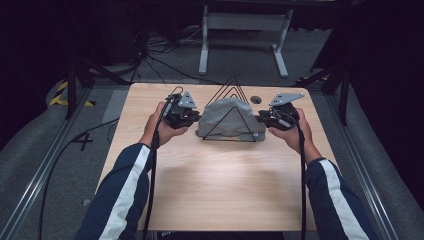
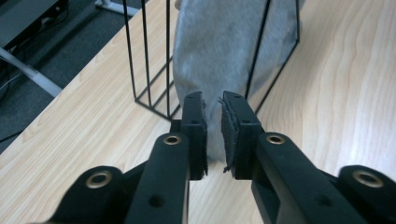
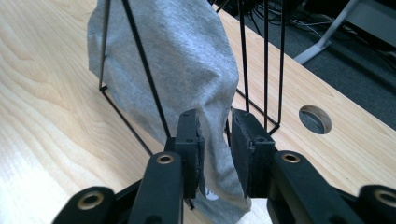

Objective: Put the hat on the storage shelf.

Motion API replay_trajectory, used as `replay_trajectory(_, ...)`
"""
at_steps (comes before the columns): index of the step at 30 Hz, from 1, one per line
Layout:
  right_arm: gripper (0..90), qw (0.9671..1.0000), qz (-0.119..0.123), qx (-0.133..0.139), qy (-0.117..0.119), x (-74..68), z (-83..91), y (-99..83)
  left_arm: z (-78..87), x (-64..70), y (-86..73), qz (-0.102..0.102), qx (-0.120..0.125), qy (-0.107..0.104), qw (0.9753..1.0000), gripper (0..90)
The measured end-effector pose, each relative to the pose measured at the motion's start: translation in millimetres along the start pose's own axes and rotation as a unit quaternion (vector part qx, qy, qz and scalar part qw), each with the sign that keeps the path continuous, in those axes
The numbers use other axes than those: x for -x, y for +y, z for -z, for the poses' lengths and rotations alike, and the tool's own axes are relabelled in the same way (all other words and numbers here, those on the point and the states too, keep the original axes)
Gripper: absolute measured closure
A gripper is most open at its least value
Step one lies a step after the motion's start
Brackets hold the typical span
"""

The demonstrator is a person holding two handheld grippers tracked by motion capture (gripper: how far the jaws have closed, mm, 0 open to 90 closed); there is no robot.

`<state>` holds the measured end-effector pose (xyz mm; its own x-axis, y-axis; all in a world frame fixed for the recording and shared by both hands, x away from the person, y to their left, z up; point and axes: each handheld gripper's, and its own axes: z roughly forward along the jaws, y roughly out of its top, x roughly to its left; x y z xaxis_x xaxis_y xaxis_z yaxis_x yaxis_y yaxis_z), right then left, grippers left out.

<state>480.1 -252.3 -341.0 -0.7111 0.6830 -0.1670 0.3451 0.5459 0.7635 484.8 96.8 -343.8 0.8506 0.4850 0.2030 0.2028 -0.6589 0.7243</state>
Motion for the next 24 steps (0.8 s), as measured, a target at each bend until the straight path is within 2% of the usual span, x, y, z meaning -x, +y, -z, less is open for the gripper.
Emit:
replay_trajectory(3, 72.5, 1.0000, 0.002, -0.005, 0.003, -1.5, 3.8, -0.1, 5.6, 1.4, -4.9, -0.003, -0.003, -0.005, 1.0000, 78.0)
replay_trajectory(4, 72.2, 1.0000, 0.006, -0.007, 0.002, -2.9, 6.1, -0.5, 9.1, 2.5, -7.3, -0.008, -0.008, 0.001, 0.9999, 77.0)
replay_trajectory(8, 70.2, 0.9998, 0.013, -0.014, 0.005, -5.9, 13.9, -4.0, 20.2, 5.8, -15.6, -0.009, -0.010, 0.005, 0.9999, 71.0)
replay_trajectory(11, 68.8, 0.9998, 0.010, -0.016, 0.006, -5.8, 19.9, -8.1, 29.6, 10.5, -22.2, -0.012, -0.005, 0.014, 0.9998, 65.3)
replay_trajectory(15, 63.9, 0.9997, 0.013, -0.022, 0.004, -5.3, 28.5, -14.1, 42.5, 16.1, -32.0, -0.016, -0.017, 0.020, 0.9995, 56.1)
replay_trajectory(17, 63.1, 0.9997, 0.013, -0.022, 0.002, -5.6, 30.5, -15.6, 45.6, 18.1, -35.0, -0.016, -0.020, 0.021, 0.9995, 55.3)
replay_trajectory(19, 60.0, 0.9996, 0.014, -0.024, 0.002, -7.3, 35.4, -19.5, 49.6, 22.0, -40.3, -0.017, -0.027, 0.019, 0.9993, 51.1)
replay_trajectory(21, 58.6, 0.9995, 0.014, -0.027, 0.001, -8.4, 38.6, -23.0, 52.4, 26.2, -45.2, -0.017, -0.036, 0.028, 0.9988, 46.8)
replay_trajectory(22, 57.7, 0.9995, 0.016, -0.028, 0.004, -8.8, 40.3, -24.9, 54.1, 27.6, -48.1, -0.018, -0.038, 0.024, 0.9988, 44.9)
replay_trajectory(24, 55.4, 0.9993, 0.019, -0.031, 0.003, -10.1, 43.7, -28.8, 57.0, 31.1, -53.5, -0.023, -0.050, 0.030, 0.9980, 41.2)
